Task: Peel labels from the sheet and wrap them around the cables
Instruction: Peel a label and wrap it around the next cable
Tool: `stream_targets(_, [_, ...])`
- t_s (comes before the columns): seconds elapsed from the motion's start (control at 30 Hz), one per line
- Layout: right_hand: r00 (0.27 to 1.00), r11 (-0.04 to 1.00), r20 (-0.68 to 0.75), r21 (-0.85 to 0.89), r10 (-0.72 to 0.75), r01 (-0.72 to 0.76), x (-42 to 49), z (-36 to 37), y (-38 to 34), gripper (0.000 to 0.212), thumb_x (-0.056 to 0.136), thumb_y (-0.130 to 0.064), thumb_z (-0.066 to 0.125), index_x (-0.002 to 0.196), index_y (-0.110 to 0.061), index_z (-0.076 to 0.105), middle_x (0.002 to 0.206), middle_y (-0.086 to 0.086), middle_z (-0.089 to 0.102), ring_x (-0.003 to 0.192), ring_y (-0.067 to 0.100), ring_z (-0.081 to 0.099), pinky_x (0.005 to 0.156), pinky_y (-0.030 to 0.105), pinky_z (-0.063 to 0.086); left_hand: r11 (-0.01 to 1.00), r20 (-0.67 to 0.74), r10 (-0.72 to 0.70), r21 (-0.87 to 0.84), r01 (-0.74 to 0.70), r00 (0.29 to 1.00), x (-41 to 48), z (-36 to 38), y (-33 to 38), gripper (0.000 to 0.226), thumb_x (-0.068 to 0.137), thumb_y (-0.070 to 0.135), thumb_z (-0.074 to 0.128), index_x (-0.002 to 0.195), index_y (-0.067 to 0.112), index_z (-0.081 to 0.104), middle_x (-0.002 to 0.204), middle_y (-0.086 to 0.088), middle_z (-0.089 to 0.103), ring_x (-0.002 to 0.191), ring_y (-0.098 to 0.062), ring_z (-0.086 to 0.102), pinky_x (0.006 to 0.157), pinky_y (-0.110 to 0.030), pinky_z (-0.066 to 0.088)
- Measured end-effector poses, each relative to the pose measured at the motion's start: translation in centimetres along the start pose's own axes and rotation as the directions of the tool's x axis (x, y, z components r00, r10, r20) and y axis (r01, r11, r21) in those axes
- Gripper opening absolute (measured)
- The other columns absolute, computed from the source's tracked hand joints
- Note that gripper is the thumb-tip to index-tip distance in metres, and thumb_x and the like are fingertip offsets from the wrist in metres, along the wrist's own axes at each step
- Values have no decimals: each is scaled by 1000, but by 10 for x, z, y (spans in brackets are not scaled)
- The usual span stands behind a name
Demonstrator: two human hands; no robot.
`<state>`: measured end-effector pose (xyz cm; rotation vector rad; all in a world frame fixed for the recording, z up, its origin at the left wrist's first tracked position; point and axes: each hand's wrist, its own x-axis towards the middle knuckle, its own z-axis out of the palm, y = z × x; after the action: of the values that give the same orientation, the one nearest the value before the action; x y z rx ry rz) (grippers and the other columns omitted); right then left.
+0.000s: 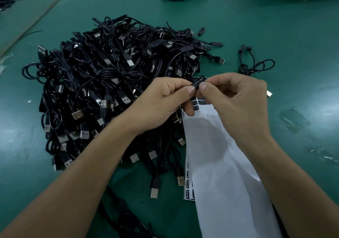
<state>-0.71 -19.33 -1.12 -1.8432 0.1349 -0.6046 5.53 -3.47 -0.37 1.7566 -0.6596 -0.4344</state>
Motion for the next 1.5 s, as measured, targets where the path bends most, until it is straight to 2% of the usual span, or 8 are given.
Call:
stream_targets(0.2, [999,999,48,-38,-4,6,0,3,2,17,93,-17,67,82,-28,65,71,-22,71,69,-1,65,65,17,49,999,16,-21,31,20,1000,-1,-1,3,24,106,21,46,100,18,69,64,5,70,53,-14,39,48,-16,32])
stream_targets(0.47, [994,996,60,-1,-93,93,-1,5,1,19,96,-18,61,84,-32,60,71,-25,64,69,-1,59,65,23,49,999,-15,-20,35,21,1000,-1,0,3,34,108,25,42,90,17,70,57,3,67,48,-4,47,50,-11,39])
stream_targets(0.67, [984,988,88,15,-158,157,-4,7,-1,23,98,-12,59,86,-32,56,71,-26,62,67,-3,58,63,13,44,998,-12,-46,42,47,999,-1,1,5,36,107,27,43,83,14,67,48,3,60,46,-10,47,48,-14,40])
stream_targets(0.8, [979,983,88,-9,-183,185,-4,7,-2,23,96,-13,59,87,-33,55,74,-25,59,71,-1,55,66,14,43,996,-13,-42,77,43,999,-2,1,5,39,108,29,42,79,16,65,44,6,51,45,-9,42,47,-15,36])
stream_targets(1.0, [995,995,42,22,-93,93,-1,4,-1,16,95,-16,59,86,-29,59,75,-14,62,74,18,60,71,37,55,995,24,-19,99,17,1000,-2,1,4,37,108,27,41,82,11,63,45,10,48,44,-3,39,48,-12,34])
stream_targets(1.13, [996,997,70,56,-52,48,1,2,-2,17,98,-11,60,85,-22,62,75,-11,61,70,4,54,68,25,51,999,40,-11,48,9,999,-3,1,3,33,107,23,42,86,10,64,46,9,51,40,0,41,46,-7,32])
stream_targets(1.3, [994,985,107,169,11,-29,0,1,-8,17,99,-6,58,84,-13,62,71,-5,58,63,2,51,61,16,45,1000,39,-9,6,9,999,-2,0,3,30,106,21,43,88,10,65,47,7,53,38,0,38,44,-7,29])
stream_targets(1.5, [984,971,150,204,95,-125,0,1,-8,17,99,-6,58,83,-9,64,65,-6,60,60,5,50,59,18,45,1000,39,-5,1,5,999,-2,0,2,30,105,24,45,86,13,65,47,6,56,43,-2,41,47,-9,33])
